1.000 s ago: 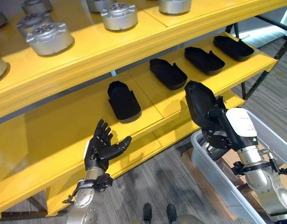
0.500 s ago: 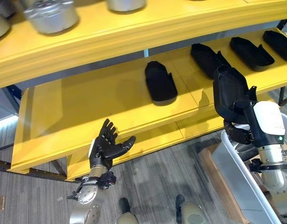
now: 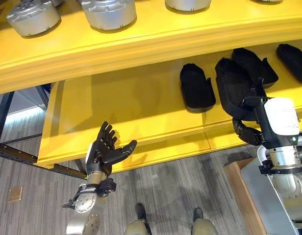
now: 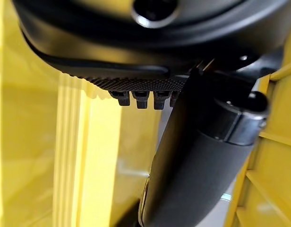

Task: Move parts from the plastic box to the shelf.

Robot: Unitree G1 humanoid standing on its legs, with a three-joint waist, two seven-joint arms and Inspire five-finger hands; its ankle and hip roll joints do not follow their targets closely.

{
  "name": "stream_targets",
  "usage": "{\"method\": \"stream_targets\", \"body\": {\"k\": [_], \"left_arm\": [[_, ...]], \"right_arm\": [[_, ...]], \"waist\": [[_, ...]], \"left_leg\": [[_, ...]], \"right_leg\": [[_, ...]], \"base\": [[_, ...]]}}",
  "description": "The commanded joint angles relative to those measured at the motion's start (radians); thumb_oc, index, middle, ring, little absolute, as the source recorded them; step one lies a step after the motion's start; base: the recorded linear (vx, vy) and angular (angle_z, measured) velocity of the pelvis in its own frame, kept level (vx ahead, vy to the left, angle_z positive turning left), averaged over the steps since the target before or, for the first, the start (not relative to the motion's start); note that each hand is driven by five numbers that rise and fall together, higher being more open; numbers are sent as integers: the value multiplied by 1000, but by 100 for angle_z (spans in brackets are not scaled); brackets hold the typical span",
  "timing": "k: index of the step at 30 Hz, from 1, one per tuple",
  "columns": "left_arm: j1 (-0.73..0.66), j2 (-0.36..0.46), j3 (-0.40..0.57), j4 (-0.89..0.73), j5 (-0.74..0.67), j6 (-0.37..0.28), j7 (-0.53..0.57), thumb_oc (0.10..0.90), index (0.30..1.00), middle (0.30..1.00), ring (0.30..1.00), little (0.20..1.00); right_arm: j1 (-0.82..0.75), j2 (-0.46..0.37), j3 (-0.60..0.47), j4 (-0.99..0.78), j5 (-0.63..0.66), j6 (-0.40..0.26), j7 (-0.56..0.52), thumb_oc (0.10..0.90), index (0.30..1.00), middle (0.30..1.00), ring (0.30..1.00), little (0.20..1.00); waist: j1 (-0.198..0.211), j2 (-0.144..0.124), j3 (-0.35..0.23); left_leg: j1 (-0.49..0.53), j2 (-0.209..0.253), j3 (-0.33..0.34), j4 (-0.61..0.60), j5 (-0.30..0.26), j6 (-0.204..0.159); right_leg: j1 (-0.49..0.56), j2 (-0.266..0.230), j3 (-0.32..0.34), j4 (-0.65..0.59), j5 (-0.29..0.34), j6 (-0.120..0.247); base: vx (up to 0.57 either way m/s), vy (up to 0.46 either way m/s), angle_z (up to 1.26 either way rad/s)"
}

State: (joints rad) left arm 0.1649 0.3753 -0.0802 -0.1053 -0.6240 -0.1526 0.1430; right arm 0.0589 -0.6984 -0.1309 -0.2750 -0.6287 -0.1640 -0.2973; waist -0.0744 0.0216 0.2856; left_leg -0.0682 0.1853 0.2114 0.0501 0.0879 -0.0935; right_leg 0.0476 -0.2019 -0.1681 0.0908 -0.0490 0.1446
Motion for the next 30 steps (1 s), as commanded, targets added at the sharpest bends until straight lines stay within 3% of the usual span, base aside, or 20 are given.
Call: {"method": "stream_targets", "body": {"k": [1,10,14,23,30], "left_arm": [[-50,49,34,-121,-8,-96,-19,900,1000,1000,1000,1000],[-23,58,40,-118,-33,-89,-21,900,1000,1000,1000,1000],[-8,55,45,-106,-63,-90,-13,900,1000,1000,1000,1000],[4,70,51,-93,-64,-91,6,900,1000,1000,1000,1000],[-8,84,35,-82,-86,-93,15,900,1000,1000,1000,1000]], "right_arm": [[-180,-77,-4,-109,27,-41,-80,400,300,300,300,300],[-297,-97,91,-66,49,-31,-36,400,300,300,300,300],[-408,-111,178,-16,80,-18,-13,400,300,300,300,300],[-612,-98,321,116,156,24,3,400,300,300,300,300],[-805,-80,425,233,207,60,-5,400,300,300,300,300]], "waist": [[26,-56,-123],[92,-85,-133],[152,-101,-128],[225,-101,-109],[257,-94,-80]], "left_leg": [[-69,80,-56,105,-57,-46],[-115,60,-110,120,-55,-42],[-145,48,-147,125,-47,-43],[-194,35,-201,158,-47,-43],[-226,31,-223,189,-56,-34]], "right_leg": [[28,-58,14,23,-55,33],[81,-64,-55,-5,-55,33],[99,-63,-95,-8,-61,31],[122,-60,-154,5,-81,19],[99,-62,-167,50,-99,12]], "base": [[5,15,14],[42,5,25],[17,-31,23],[8,-28,27],[-10,-17,4]]}}
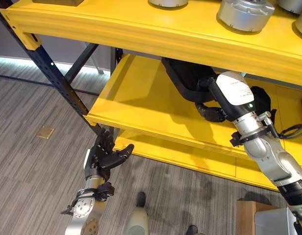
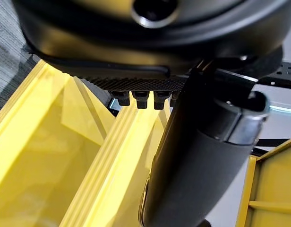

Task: Move parts from the plastic box to the shelf.

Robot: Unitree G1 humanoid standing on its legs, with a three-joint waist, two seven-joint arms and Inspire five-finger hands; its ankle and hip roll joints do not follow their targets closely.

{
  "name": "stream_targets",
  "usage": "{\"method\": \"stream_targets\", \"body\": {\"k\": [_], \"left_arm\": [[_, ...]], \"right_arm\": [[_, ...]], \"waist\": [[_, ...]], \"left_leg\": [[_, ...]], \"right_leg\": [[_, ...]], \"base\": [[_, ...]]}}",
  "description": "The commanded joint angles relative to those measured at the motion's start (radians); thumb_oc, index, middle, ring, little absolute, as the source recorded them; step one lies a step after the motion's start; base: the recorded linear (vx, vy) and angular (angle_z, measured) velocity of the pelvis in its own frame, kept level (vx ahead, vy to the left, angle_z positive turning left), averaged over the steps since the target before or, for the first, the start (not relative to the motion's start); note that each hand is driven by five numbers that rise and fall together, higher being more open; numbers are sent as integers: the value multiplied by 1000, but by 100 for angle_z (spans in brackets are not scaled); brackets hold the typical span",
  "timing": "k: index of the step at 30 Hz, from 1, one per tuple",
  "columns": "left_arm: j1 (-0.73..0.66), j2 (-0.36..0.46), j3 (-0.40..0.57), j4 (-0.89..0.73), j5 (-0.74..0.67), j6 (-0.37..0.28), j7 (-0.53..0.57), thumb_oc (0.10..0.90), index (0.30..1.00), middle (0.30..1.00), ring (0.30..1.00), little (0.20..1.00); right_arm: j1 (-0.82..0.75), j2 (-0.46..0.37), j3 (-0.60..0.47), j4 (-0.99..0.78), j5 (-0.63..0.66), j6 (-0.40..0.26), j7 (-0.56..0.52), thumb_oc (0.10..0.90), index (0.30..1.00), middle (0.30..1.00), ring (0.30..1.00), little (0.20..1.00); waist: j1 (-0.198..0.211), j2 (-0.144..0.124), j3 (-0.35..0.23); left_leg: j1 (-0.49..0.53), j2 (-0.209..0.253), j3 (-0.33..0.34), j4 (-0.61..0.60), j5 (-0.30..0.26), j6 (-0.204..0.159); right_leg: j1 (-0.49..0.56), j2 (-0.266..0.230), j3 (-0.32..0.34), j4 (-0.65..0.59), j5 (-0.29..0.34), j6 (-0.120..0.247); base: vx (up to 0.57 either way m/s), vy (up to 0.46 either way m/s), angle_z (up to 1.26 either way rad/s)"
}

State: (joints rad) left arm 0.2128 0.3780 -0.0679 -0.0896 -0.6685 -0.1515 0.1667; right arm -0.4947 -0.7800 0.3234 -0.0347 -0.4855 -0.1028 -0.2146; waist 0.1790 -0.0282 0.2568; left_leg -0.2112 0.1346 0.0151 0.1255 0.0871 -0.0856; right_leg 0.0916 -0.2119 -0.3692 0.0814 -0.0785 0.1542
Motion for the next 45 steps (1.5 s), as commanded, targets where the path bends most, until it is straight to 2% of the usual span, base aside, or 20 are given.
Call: {"method": "stream_targets", "body": {"k": [1,11,19,26,34,45], "left_arm": [[-58,83,22,-98,-45,-95,-6,900,1000,1000,1000,1000],[-64,102,10,-100,-65,-102,5,900,1000,1000,1000,1000],[-94,128,-19,-116,-74,-119,11,900,1000,1000,1000,1000],[-104,141,-29,-133,-78,-128,11,900,1000,1000,1000,1000],[-126,139,-44,-133,-70,-130,26,900,1000,1000,1000,1000],[-124,140,-43,-136,-67,-135,32,900,1000,1000,1000,1000]], "right_arm": [[-266,4,-26,6,70,4,-91,400,300,300,300,300],[-360,42,29,208,121,59,-116,400,300,300,300,300],[-530,101,98,486,209,86,-148,400,300,300,300,300],[-645,146,148,729,247,110,-175,400,300,300,300,300],[-638,190,121,771,286,115,-198,400,300,300,300,300],[-647,217,141,830,263,121,-191,400,300,300,300,300]], "waist": [[6,-44,-48],[23,-14,2],[25,25,80],[30,44,98],[12,48,105],[9,55,110]], "left_leg": [[-88,81,-31,118,-56,-42],[-138,80,-46,205,-90,-32],[-211,78,-57,345,-156,-6],[-251,79,-63,407,-181,5],[-268,76,-68,439,-198,9],[-274,68,-71,442,-203,10]], "right_leg": [[51,-52,34,64,-73,1],[-10,-59,49,160,-113,-10],[-161,-79,115,359,-175,-34],[-233,-81,149,448,-201,-45],[-248,-84,154,476,-217,-52],[-253,-85,149,483,-219,-52]], "base": [[-11,-11,6],[-26,7,5],[-94,40,-11],[-35,19,-6],[-1,3,-6],[0,0,0]]}}
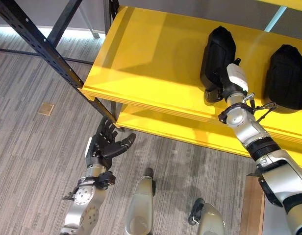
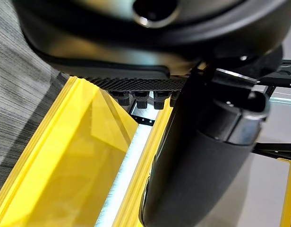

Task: Move parts from the plastic box to the shelf.

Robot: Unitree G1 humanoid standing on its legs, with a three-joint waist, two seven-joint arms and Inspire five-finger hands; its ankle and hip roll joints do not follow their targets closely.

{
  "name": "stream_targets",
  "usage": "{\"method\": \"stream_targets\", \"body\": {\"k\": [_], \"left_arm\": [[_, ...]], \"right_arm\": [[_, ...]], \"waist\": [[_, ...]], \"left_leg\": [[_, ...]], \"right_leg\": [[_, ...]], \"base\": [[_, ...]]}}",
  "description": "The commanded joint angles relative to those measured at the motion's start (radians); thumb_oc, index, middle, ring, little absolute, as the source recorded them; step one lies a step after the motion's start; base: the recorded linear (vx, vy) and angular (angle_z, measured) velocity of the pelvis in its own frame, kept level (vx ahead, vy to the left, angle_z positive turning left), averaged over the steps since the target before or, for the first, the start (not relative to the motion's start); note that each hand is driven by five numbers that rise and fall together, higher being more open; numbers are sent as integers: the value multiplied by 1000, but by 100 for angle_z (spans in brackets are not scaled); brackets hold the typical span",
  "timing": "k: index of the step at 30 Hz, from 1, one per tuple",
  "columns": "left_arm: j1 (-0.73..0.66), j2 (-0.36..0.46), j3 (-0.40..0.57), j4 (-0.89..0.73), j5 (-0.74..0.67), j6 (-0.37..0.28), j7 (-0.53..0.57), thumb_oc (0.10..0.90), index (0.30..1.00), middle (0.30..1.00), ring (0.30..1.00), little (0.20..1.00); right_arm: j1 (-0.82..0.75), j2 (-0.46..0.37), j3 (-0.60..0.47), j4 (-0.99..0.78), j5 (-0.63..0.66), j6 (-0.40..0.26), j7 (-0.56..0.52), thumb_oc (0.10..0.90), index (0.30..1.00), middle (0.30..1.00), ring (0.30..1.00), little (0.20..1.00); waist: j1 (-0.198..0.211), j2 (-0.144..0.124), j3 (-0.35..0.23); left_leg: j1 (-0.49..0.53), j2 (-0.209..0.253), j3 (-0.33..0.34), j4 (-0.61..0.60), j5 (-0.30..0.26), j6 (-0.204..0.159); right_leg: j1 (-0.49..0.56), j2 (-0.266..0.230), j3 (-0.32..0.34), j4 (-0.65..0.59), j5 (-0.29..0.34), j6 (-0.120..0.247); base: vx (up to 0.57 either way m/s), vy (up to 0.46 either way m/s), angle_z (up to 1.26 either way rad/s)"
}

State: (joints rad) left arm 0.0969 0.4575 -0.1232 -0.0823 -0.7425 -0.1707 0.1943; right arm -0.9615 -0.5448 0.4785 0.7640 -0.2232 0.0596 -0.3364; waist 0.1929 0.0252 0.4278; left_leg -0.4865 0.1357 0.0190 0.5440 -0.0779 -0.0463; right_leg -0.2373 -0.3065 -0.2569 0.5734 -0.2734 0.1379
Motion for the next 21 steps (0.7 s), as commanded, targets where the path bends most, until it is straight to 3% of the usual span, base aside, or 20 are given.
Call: {"method": "stream_targets", "body": {"k": [1,13,14,15,16,21], "left_arm": [[-9,62,12,-144,6,-117,3,900,1000,1000,1000,1000],[-6,61,20,-133,2,-122,0,900,1000,1000,1000,1000],[-4,61,21,-132,2,-122,-1,900,1000,1000,1000,1000],[-4,62,20,-132,2,-122,-3,900,1000,1000,1000,1000],[-4,62,20,-132,2,-122,-4,900,1000,1000,1000,1000],[0,63,25,-136,3,-119,-3,900,1000,1000,1000,1000]], "right_arm": [[-183,-19,-10,40,-2,-41,-66,400,300,300,300,300],[-207,-44,54,97,-43,-40,-16,400,300,300,300,300],[-208,-45,59,108,-38,-42,-10,451,371,371,371,371],[-214,-46,67,116,-35,-43,-1,861,945,945,945,945],[-218,-47,73,120,-33,-45,3,900,1000,1000,1000,1000],[-222,-44,75,119,-8,-52,12,900,1000,1000,1000,1000]], "waist": [[-5,2,-61],[-1,-2,-51],[-1,-4,-50],[0,-5,-49],[0,-5,-48],[0,-7,-44]], "left_leg": [[1,66,-76,23,-38,-29],[-11,62,-79,35,-39,-29],[-9,62,-79,32,-38,-29],[-9,62,-81,30,-37,-30],[-8,62,-81,29,-36,-30],[-7,66,-80,30,-35,-30]], "right_leg": [[75,10,37,-9,-24,-36],[71,6,35,3,-25,-37],[70,7,35,2,-25,-37],[71,7,35,1,-25,-37],[71,8,36,1,-24,-37],[69,11,38,3,-24,-40]], "base": [[0,0,0],[0,0,0],[0,0,0],[0,0,0],[0,0,0],[0,0,0]]}}
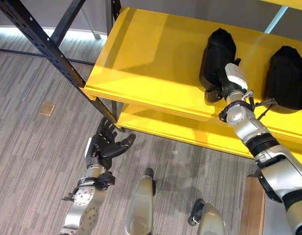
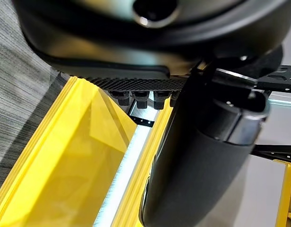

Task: Move parts from the plastic box to the shelf.

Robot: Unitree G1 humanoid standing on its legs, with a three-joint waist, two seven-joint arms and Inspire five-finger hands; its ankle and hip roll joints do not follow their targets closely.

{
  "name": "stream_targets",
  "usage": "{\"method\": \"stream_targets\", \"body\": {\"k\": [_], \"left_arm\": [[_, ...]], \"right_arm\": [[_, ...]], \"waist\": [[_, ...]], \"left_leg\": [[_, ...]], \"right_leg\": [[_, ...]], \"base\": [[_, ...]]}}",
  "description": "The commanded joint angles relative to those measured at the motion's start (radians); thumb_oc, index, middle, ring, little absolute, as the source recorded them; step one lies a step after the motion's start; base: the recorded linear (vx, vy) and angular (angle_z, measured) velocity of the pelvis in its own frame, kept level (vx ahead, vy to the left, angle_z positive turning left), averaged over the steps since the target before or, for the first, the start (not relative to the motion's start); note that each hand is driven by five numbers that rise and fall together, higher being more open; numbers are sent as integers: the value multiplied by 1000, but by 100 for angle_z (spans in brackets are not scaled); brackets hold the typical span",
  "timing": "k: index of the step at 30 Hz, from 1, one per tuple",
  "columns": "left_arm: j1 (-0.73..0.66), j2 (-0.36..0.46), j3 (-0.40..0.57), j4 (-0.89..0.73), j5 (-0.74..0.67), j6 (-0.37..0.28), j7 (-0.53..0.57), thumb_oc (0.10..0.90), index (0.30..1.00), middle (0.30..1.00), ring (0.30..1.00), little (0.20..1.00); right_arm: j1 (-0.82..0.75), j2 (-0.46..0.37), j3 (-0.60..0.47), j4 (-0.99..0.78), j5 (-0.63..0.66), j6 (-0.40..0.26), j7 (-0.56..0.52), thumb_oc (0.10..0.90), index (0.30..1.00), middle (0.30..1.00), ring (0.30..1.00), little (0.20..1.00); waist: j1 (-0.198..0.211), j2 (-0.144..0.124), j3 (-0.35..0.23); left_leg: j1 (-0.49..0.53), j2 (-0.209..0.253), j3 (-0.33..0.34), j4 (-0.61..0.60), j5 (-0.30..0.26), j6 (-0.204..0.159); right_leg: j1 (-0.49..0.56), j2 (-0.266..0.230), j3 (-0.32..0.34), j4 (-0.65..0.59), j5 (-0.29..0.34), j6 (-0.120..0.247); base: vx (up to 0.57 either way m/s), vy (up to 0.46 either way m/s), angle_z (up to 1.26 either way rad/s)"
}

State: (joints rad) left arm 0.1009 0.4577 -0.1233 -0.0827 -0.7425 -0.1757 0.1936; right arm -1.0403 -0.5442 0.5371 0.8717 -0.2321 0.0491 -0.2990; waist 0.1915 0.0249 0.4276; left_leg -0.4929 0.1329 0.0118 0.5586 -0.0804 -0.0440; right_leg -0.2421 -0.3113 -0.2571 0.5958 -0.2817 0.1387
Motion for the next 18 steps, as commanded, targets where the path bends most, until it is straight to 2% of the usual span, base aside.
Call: {"method": "stream_targets", "body": {"k": [1,18], "left_arm": [[-5,61,25,-135,3,-116,-2,900,1000,1000,1000,1000],[-8,59,36,-127,-3,-116,2,900,1000,1000,1000,1000]], "right_arm": [[-142,-40,8,9,15,-45,-28,900,1000,1000,1000,1000],[-142,-111,71,-67,-60,-44,23,900,1000,1000,1000,1000]], "waist": [[1,-6,-43],[-9,-17,-31]], "left_leg": [[1,69,-72,14,-32,-32],[5,84,-58,6,-22,-45]], "right_leg": [[71,17,39,-18,-15,-41],[66,22,38,-26,-6,-41]], "base": [[0,0,0],[0,0,0]]}}
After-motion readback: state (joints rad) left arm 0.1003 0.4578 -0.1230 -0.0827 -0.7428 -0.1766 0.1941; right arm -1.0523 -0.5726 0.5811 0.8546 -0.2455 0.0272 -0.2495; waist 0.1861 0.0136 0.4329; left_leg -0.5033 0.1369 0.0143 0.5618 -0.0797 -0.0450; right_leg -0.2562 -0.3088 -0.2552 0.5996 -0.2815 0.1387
